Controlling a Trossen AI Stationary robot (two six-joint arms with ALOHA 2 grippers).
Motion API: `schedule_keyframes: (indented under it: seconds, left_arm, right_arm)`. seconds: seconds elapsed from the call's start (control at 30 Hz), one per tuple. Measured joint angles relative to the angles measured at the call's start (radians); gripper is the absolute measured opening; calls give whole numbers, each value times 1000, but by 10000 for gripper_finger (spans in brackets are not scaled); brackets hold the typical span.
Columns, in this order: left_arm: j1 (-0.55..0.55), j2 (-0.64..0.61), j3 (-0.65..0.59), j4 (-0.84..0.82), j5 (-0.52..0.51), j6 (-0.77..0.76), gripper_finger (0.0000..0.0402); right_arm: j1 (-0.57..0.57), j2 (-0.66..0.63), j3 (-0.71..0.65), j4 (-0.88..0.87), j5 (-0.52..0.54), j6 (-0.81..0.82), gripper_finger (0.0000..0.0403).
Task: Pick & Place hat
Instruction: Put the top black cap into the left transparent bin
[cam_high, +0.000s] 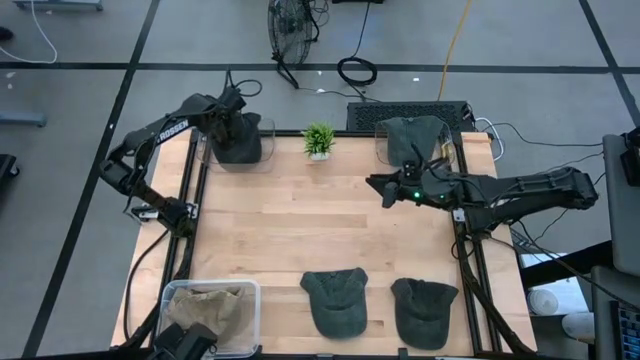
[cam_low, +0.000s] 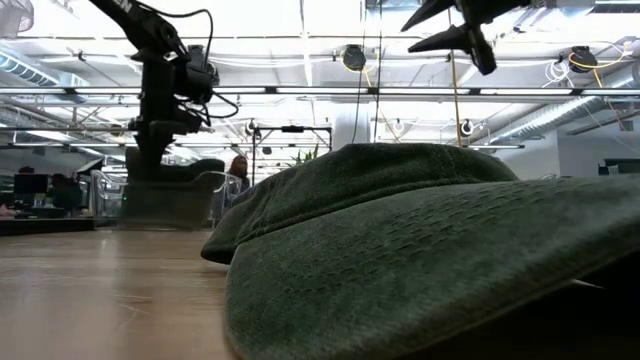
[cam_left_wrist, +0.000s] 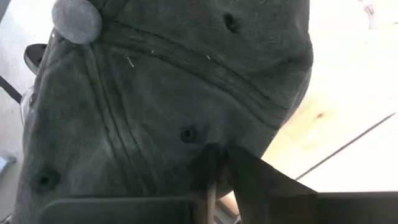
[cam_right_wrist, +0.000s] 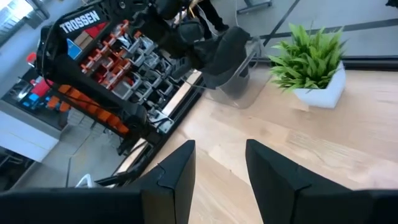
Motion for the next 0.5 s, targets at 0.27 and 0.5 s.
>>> schedule_keyframes:
  seconds: [0.27, 0.5]
  left_arm:
    - [4, -2, 43, -10, 3, -22, 98]
    - [-7, -30, 59, -31, 1, -45, 142]
  right_arm:
    - [-23, 40, 0, 44, -4, -14, 130]
    - [-58, -3, 0, 81, -4, -139, 130]
